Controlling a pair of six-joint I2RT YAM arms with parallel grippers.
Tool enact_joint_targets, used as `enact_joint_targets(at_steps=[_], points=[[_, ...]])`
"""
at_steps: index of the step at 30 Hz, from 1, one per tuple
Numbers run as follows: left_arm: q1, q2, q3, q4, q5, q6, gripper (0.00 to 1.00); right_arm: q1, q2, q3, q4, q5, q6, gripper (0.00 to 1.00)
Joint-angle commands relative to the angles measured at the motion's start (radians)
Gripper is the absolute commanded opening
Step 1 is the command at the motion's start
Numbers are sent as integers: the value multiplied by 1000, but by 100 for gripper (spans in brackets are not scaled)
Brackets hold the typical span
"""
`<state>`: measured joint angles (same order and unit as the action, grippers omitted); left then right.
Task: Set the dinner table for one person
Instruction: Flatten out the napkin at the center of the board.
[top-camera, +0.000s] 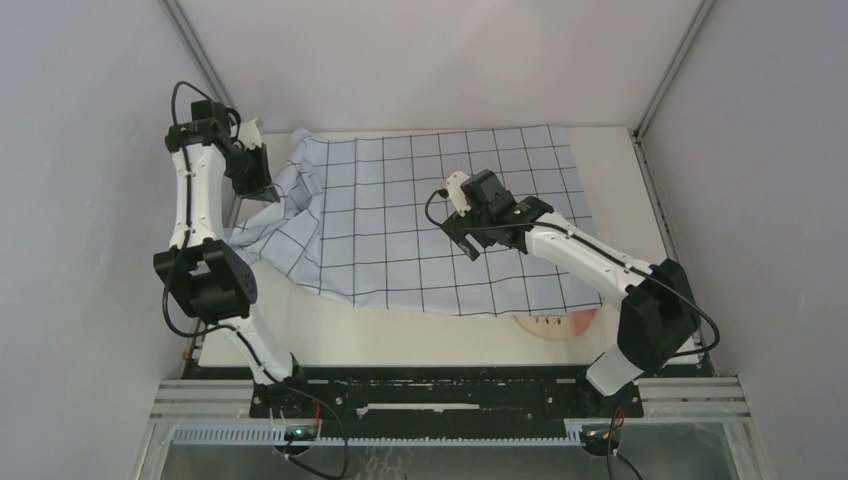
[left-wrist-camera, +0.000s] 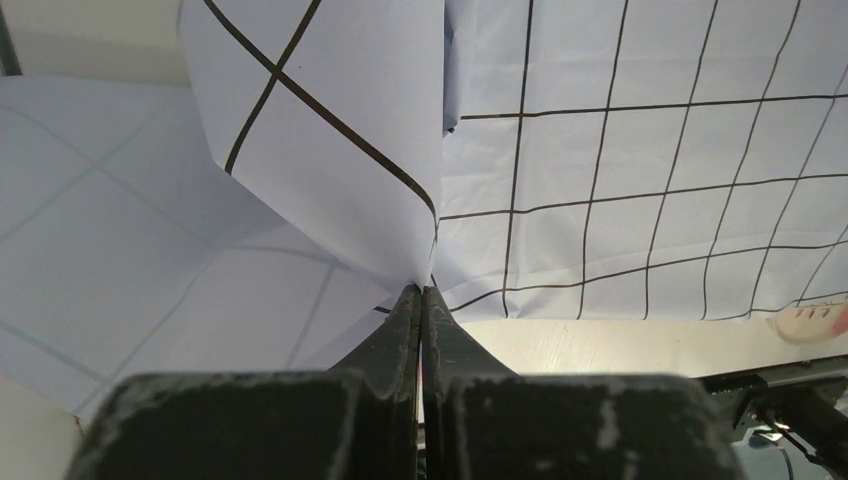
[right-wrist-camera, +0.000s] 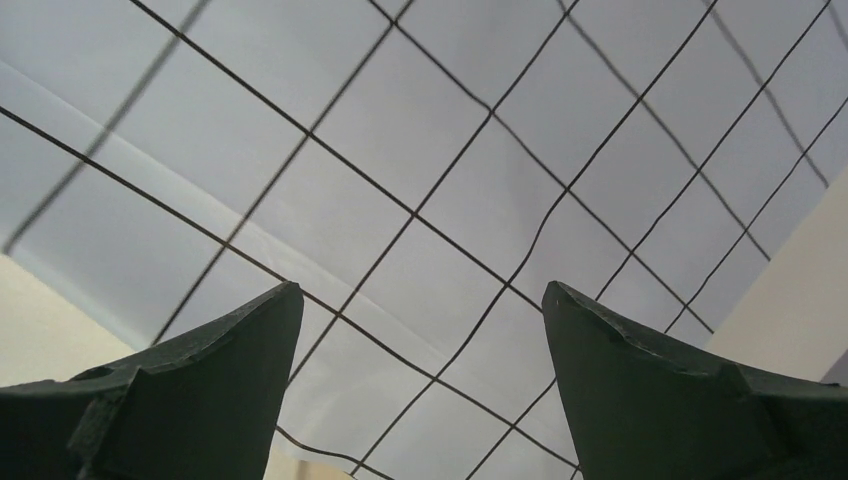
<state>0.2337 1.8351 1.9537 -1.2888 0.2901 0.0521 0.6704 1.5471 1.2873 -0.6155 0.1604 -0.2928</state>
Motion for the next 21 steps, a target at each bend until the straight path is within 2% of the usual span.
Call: enact_joint_targets(at_steps=[1, 11, 14, 15, 17, 18, 21], points=[[-5, -17, -19, 68, -25, 9, 0, -2, 55, -32, 22, 76, -23, 98], [-4, -11, 0, 83, -54, 23, 0, -35, 192, -52, 90, 108, 12, 91], [-5, -6, 20, 77, -53, 25, 0, -46, 213, -43, 86, 71, 21, 83], [-5, -3, 30, 73, -54, 25, 0, -49, 224, -35, 77, 58, 25, 79], [-4, 3, 51, 68, -60, 25, 0, -60, 252, -19, 60, 45, 31, 59], [-5, 6, 61, 66, -65, 25, 0, -70, 265, -13, 45, 29, 34, 52], [-6, 18, 92, 59, -80, 25, 0, -106, 317, 21, -14, -34, 49, 20]])
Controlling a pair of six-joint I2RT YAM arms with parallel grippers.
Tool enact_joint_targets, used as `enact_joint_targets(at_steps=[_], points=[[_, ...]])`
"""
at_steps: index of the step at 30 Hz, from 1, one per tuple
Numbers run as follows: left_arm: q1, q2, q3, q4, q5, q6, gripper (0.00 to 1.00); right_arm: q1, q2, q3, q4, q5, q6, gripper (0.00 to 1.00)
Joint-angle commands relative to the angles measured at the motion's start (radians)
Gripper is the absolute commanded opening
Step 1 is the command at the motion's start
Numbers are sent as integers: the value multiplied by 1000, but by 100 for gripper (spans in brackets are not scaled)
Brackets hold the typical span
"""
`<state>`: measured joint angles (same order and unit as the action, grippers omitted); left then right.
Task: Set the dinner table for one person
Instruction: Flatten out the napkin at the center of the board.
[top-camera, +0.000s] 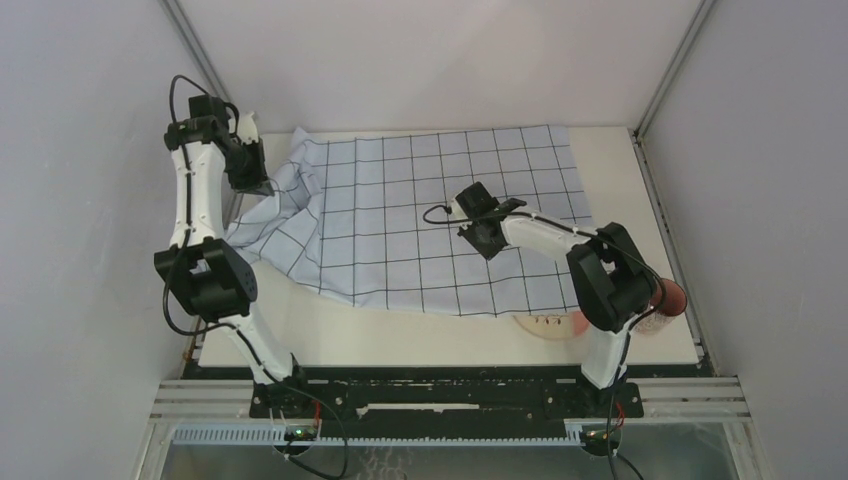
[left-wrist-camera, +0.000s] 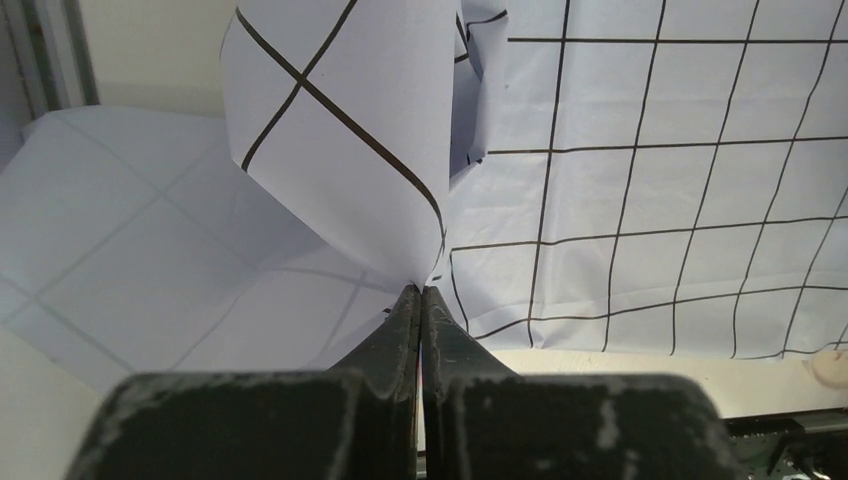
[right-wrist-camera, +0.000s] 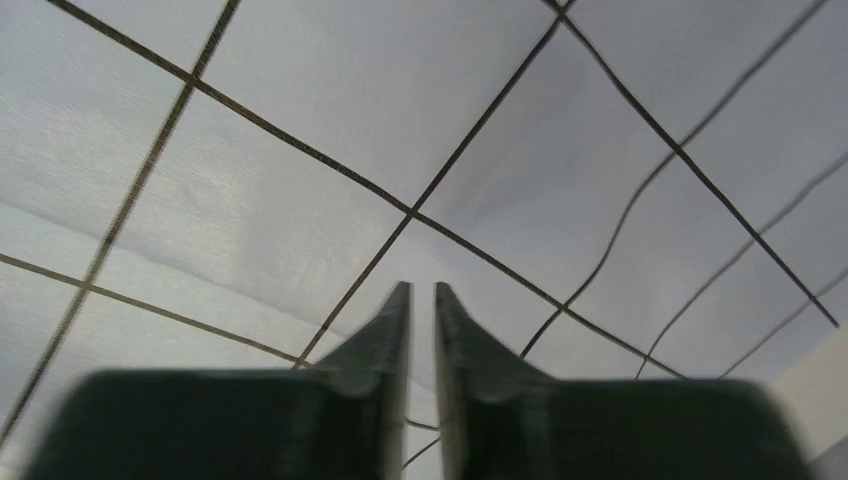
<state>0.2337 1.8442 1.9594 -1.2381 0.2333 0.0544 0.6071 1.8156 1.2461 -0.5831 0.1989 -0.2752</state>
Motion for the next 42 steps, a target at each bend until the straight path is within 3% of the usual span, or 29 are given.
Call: enact_joint_targets(at_steps=[1, 2, 3, 13, 29, 42], points=[[-4, 12, 96, 8, -32, 21, 0, -52, 64, 74, -68, -85, 33, 12], [-5, 18, 103, 8, -41, 21, 0, -63, 79, 82, -85, -93, 34, 3], [-5, 23, 110, 7, -49, 22, 0, -71, 95, 90, -99, -93, 35, 0], [-5, 53, 148, 8, -87, 33, 0, -120, 183, 120, -185, 28, 28, 0], [-3, 96, 220, 2, -141, 42, 0, -250, 165, 75, -217, 124, 19, 0], [-4, 167, 332, 102, -403, 47, 0, -371, 120, 8, -186, 219, -36, 0]])
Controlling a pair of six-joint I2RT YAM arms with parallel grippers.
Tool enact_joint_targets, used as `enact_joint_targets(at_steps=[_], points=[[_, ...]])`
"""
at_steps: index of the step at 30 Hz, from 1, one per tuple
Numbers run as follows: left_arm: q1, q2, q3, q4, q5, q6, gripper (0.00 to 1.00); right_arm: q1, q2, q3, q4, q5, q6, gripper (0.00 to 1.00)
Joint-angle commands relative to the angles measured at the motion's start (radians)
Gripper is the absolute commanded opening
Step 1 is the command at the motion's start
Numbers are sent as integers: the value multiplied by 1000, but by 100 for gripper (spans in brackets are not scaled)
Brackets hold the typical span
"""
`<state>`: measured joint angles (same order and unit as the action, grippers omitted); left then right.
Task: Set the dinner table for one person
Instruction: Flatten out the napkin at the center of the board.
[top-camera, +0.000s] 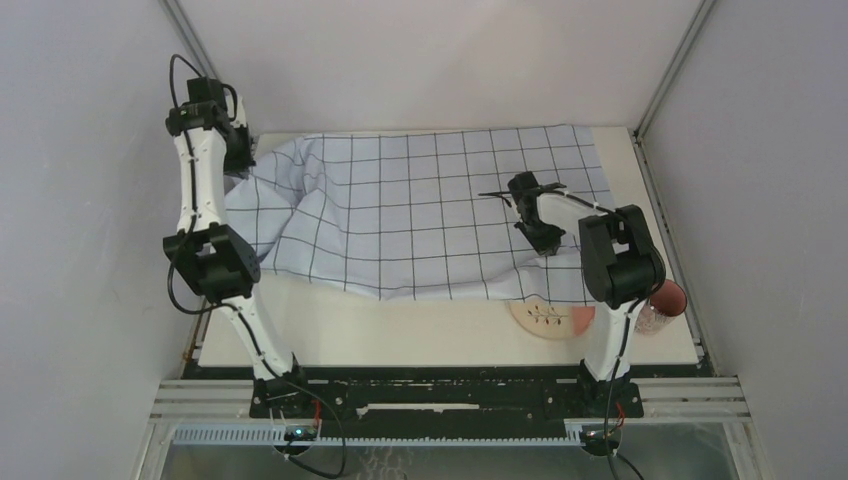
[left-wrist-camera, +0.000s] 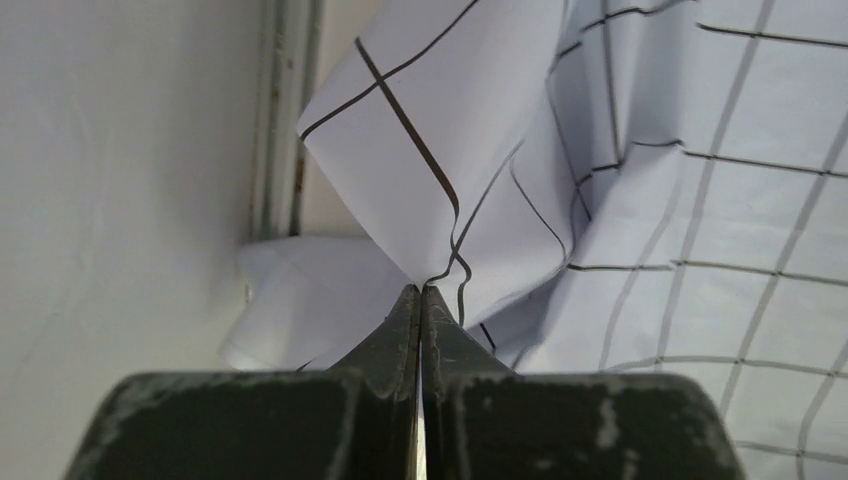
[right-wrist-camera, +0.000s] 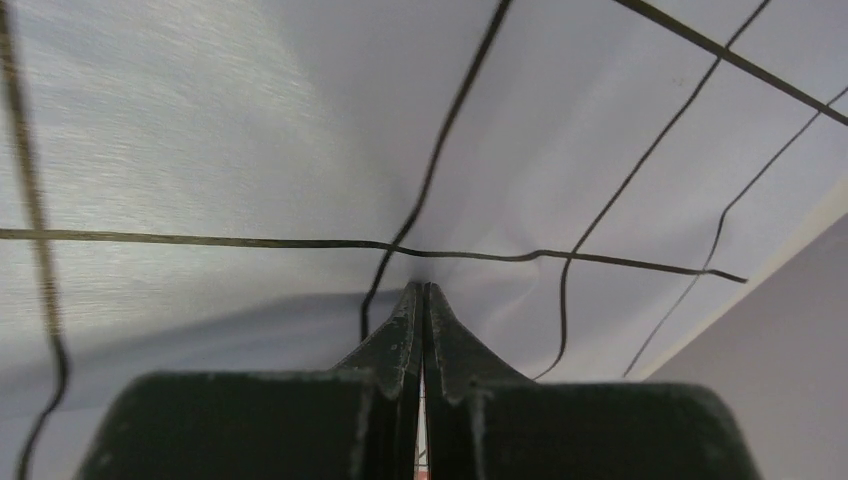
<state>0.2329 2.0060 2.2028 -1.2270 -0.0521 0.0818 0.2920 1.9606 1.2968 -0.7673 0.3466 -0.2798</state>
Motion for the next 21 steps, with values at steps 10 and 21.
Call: enact_joint_targets(at_steps=[10, 21], points=[[-10, 82, 141, 145, -211, 16, 0, -123, -72, -44, 2, 145, -71, 0], [-46, 174, 189, 264, -366, 16, 46, -83, -113, -44, 25, 152, -46, 0]])
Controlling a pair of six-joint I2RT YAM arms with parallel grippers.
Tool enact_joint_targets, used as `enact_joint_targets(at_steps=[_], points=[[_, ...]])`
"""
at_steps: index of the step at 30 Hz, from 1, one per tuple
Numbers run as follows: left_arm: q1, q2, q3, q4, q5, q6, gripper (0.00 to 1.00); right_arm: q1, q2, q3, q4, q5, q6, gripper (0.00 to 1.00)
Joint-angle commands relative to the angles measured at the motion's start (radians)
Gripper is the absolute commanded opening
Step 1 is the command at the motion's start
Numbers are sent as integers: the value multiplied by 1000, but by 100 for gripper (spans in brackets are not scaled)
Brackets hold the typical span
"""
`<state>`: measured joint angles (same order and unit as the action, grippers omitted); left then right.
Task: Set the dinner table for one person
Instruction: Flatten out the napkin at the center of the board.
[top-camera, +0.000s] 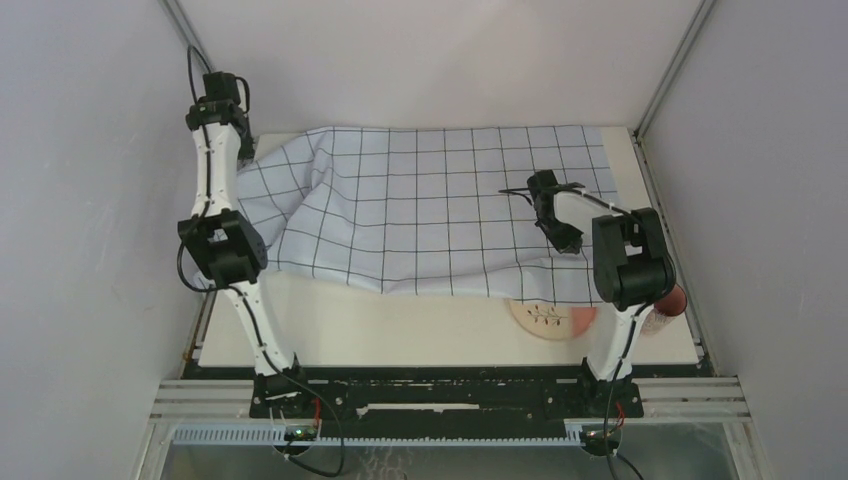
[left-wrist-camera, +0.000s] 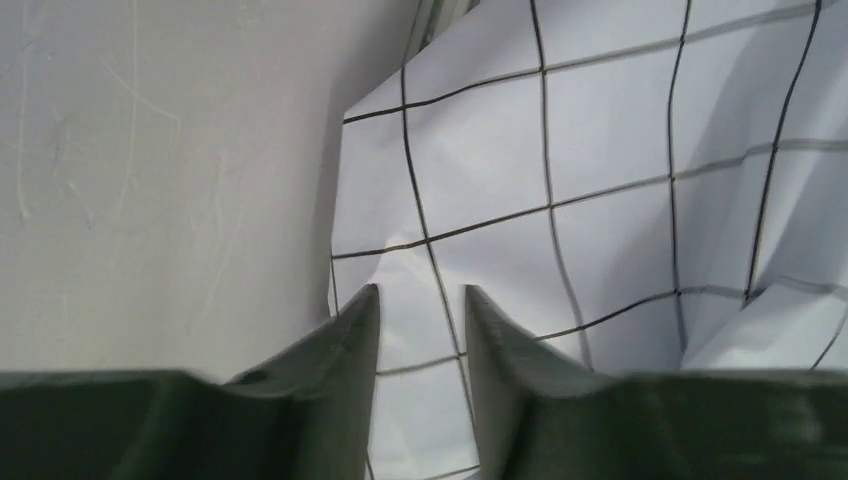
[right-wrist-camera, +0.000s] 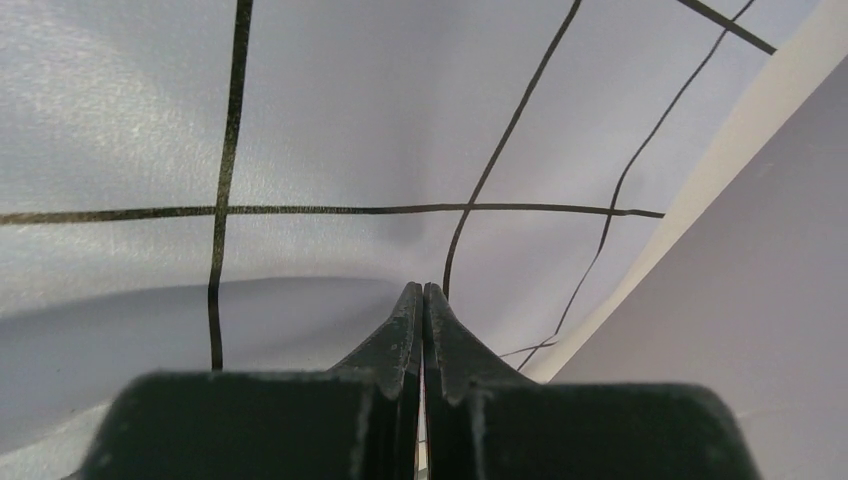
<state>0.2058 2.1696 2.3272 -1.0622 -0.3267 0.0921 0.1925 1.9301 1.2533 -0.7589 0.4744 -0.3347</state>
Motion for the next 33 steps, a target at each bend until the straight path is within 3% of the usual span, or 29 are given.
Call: enact_joint_targets(at_steps=[1, 3, 6, 8, 10, 13, 17, 21, 25, 28, 33], points=[[-25, 21, 70, 108, -109, 6, 56, 22, -87, 0, 18, 24, 10, 0], [-38, 38, 83, 115, -136, 6, 77, 36, -101, 0, 18, 23, 13, 0], [-46, 20, 82, 98, -112, 5, 85, 67, -148, 0, 31, 10, 16, 0], [-41, -40, 36, 38, -18, 5, 85, 100, -204, 5, 38, -17, 14, 0], [-30, -153, -107, -16, 89, -10, 86, 140, -265, 11, 31, -62, 13, 0], [33, -376, -506, 21, 281, -12, 86, 193, -333, 16, 22, -98, 16, 0], [190, -572, -789, 35, 452, 23, 86, 220, -354, 30, 17, -81, 6, 0], [319, -706, -997, 105, 430, 118, 86, 222, -364, 40, 34, -97, -4, 0], [347, -835, -1176, 250, 424, 154, 88, 243, -372, 44, 66, -117, 3, 2], [348, -832, -1240, 281, 482, 159, 88, 279, -374, 50, 81, -105, 0, 5], [401, -798, -1290, 366, 383, 227, 88, 313, -399, 52, 86, -83, -20, 11]])
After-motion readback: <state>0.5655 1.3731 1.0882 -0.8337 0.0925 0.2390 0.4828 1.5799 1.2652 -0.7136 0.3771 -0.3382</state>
